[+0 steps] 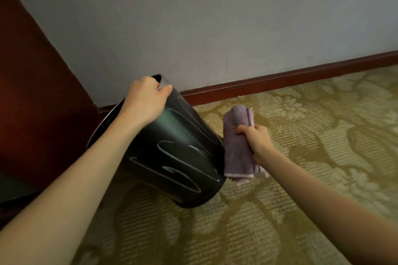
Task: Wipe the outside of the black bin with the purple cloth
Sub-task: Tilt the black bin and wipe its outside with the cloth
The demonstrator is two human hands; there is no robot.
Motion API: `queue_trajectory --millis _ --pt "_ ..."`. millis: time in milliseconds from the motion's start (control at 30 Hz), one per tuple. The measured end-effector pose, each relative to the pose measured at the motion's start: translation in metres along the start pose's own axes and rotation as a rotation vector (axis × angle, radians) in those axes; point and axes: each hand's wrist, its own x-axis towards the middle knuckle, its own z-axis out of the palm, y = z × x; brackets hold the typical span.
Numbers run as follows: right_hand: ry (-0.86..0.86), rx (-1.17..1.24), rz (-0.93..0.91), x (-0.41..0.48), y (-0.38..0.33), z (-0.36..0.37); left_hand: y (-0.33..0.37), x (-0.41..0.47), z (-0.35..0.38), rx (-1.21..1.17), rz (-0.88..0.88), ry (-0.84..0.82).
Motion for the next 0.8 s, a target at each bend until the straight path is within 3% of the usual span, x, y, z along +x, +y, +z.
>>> queue_trajectory --millis 200,400,533,700,800 --pt "-0.129 0.25 0.087 -0.029 -0.025 0.025 0.002 0.017 0.003 0.291 0.005 -0.132" --pt "0.079 -0.037 -0.301 -0.08 0.004 0.053 0.0 0.023 0.004 0.173 0.063 -0.146" --pt "0.131 -0.263 -0.551 -0.099 0.04 0.06 -0.012 0.027 -0.002 0.156 0.062 -0.128" --pt "0.17 -0.38 -0.576 -0.06 0.029 0.066 -0.027 0.034 -0.012 0.113 0.05 -0.137" --pt "0.179 -0.391 -0.434 -0.028 0.011 0.068 -0.043 0.033 -0.02 0.091 0.052 -0.13"
